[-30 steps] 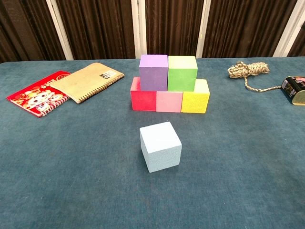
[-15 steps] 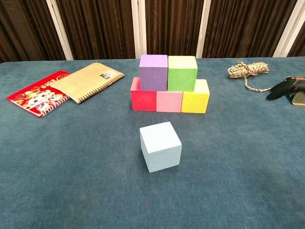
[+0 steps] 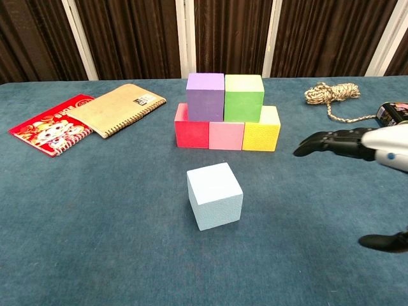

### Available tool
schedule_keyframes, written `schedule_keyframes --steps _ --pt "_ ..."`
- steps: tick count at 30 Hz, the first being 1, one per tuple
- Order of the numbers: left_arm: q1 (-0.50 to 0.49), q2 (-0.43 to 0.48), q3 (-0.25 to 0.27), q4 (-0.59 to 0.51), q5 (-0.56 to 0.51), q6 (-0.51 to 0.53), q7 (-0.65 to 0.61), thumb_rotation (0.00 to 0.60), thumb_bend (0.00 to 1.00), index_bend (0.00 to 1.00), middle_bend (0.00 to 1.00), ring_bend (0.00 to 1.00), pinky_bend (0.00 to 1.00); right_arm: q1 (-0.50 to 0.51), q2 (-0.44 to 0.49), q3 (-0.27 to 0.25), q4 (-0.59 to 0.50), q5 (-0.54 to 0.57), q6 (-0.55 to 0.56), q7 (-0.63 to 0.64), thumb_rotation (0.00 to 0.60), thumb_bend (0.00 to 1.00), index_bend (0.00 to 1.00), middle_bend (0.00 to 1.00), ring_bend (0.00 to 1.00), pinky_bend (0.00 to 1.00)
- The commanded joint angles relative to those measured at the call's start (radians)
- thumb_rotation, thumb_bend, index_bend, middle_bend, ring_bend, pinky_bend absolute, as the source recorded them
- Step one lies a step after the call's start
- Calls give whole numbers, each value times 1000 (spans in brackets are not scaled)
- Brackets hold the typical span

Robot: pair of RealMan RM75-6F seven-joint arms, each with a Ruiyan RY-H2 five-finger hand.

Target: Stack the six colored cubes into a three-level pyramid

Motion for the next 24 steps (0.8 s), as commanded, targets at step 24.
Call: schedule_keyframes --steps 24 --pt "-10 -13 -15 24 -20 -7 8 600 313 69 104 0 0 463 -439 243 -5 758 199 -560 600 244 71 28 0 0"
